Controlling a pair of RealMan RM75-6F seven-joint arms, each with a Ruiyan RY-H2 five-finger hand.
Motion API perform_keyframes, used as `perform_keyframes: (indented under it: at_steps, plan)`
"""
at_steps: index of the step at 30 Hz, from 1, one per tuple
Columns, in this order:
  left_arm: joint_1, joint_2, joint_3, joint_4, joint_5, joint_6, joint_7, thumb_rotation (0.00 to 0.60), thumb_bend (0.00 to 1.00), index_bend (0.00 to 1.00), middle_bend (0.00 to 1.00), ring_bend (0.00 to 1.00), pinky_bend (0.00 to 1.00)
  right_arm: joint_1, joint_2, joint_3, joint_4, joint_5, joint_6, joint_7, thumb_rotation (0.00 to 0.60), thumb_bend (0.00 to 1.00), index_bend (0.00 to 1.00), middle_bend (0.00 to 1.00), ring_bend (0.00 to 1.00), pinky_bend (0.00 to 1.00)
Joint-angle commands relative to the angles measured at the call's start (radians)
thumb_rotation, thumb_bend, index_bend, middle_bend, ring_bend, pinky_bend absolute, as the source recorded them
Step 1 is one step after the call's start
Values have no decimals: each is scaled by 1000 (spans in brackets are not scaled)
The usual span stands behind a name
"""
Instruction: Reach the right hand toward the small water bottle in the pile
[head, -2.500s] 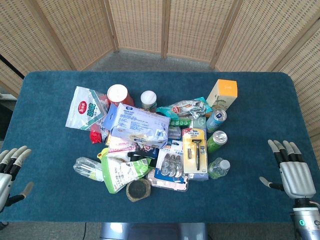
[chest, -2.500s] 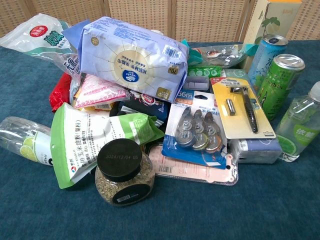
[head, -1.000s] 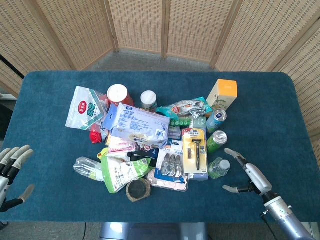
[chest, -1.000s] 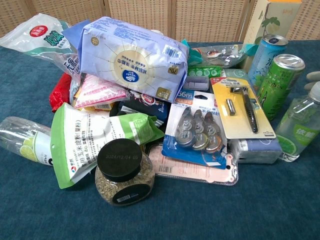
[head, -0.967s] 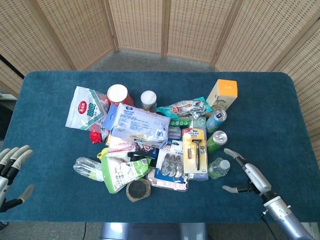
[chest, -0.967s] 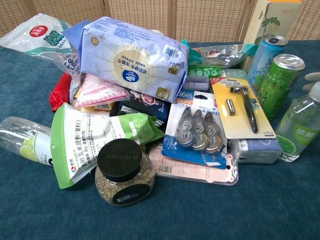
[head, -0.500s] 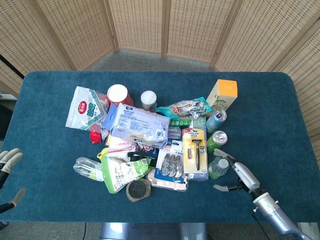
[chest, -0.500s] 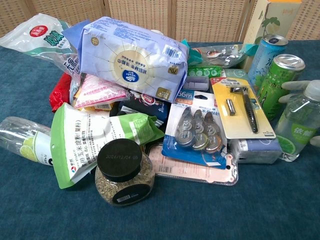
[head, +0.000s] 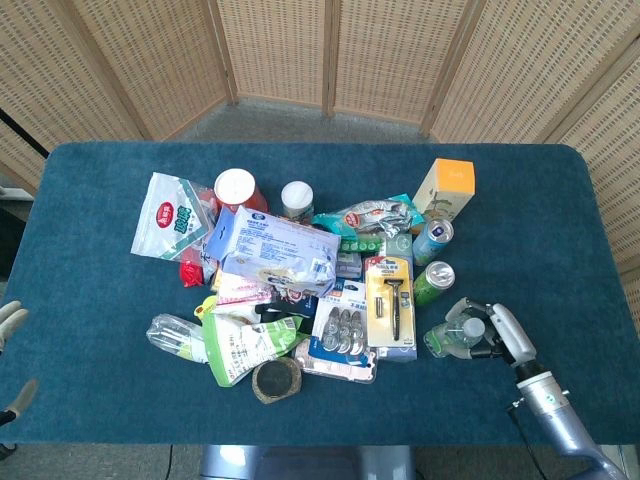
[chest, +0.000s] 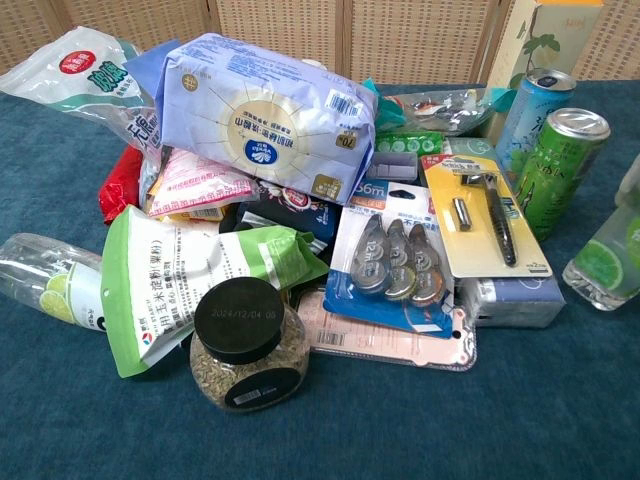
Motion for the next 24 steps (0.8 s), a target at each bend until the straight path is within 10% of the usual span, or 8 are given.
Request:
perform_keyframes:
  at_steps: [1,24]
  plan:
    - [-6,-4,-3,-2,4,-8,4,600,404,0,0,0,0,-16,48,8,-38,-1,37,-8,600,222,791,1000,1000,1000]
    - [-38,-48,-18,11,10,-50,18,600,405,0,0,0,0,-28,360,94,-512,-41,159,-181,600,205,794,1000,1000,1000]
